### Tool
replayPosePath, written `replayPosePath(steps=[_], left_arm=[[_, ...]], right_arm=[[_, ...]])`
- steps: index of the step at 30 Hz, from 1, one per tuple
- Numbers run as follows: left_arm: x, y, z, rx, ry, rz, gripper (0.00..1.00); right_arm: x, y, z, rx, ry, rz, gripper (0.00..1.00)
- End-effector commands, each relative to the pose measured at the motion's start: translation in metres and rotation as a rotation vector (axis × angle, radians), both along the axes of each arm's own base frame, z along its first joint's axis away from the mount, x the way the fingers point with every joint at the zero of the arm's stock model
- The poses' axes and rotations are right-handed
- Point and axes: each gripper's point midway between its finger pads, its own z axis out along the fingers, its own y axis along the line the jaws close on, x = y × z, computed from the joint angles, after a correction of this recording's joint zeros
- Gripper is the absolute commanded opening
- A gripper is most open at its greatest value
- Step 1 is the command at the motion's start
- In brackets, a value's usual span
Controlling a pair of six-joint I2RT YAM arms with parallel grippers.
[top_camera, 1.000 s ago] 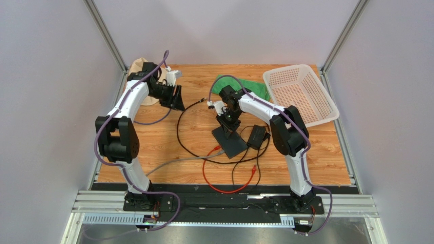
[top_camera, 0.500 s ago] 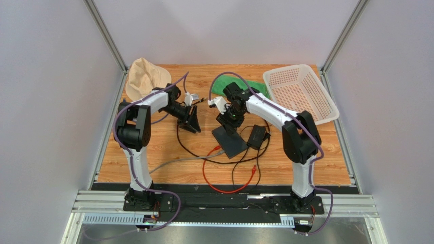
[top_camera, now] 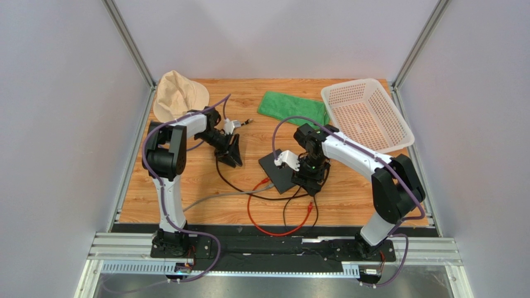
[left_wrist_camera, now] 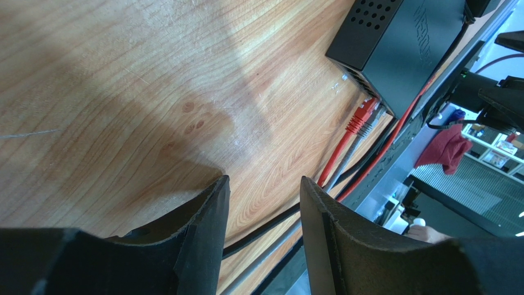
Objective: Pull the plug from the switch port
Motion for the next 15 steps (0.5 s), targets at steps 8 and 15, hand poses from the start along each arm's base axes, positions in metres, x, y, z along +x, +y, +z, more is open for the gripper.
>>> replayPosePath(steps=[8,15], left_arm=[[0.003,0.005,0.006,0.031,-0.024,-0.004,0.55],[0.004,0.007,0.008,0.041,-0.040,-0.008,0.55]], right_arm=[[0.013,0.011,-0.019,0.044,-0.101,0.101,0.61],[0.029,0.019,-0.048,-0.069,-0.182,0.068,0.34]])
